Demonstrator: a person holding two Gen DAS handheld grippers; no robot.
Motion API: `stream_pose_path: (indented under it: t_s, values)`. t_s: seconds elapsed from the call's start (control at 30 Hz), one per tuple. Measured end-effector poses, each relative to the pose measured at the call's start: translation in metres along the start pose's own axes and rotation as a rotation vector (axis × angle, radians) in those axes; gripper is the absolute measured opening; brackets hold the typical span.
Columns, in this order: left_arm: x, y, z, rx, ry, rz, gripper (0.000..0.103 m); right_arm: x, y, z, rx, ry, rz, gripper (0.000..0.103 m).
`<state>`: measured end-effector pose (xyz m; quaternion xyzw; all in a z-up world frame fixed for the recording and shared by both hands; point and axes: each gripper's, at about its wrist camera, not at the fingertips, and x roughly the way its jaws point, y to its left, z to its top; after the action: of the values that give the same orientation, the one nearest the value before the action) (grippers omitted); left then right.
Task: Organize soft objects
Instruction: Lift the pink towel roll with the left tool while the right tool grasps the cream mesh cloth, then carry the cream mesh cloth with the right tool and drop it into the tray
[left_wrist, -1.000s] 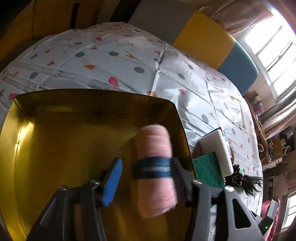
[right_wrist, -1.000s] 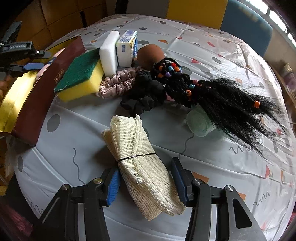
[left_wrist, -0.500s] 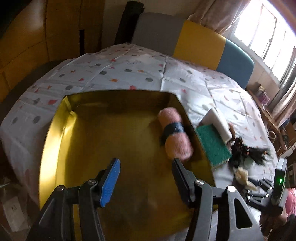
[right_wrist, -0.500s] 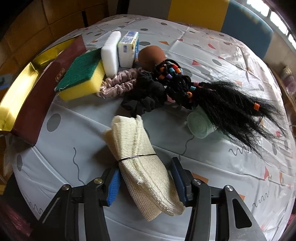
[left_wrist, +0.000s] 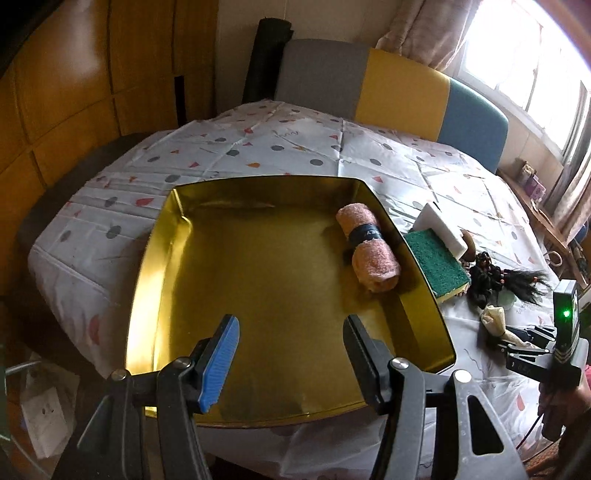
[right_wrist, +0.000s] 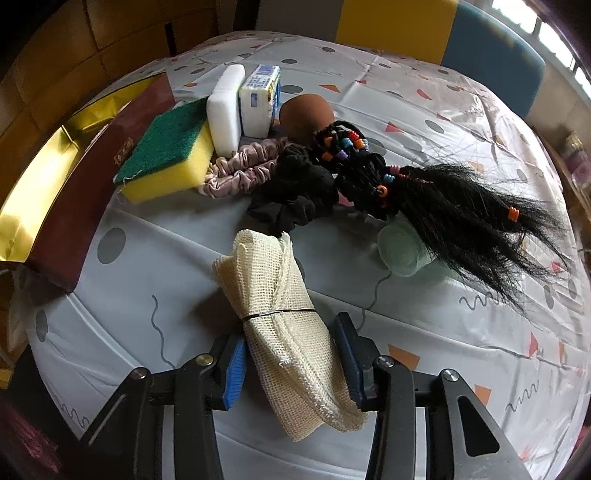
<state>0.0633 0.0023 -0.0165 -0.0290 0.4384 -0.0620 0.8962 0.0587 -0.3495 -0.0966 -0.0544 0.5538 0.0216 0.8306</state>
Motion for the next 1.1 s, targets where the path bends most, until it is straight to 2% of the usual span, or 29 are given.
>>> stream_pose_path:
  t_s: [0.33,0.73,0.87,1.1]
  values:
    - [-0.004,0.01,-0.009,-0.014,0.01,-0.027,0.062,-0.001,0.004,-0.001,0.05,0.009,-0.04,0.044]
    - [-0.01,0.02,-0.012,-0.022,0.002,-0.025,0.062,-0.007,0.018,-0.007,0.07,0.0,-0.095,0.043]
    - [-0.009,0.022,-0.014,-0.027,0.004,-0.02,0.062,-0.015,0.021,-0.008,0.097,-0.007,-0.08,0.042]
    - [-0.006,0.025,-0.017,-0.034,0.014,-0.024,0.062,-0.041,0.032,-0.003,0.131,-0.084,-0.018,0.042]
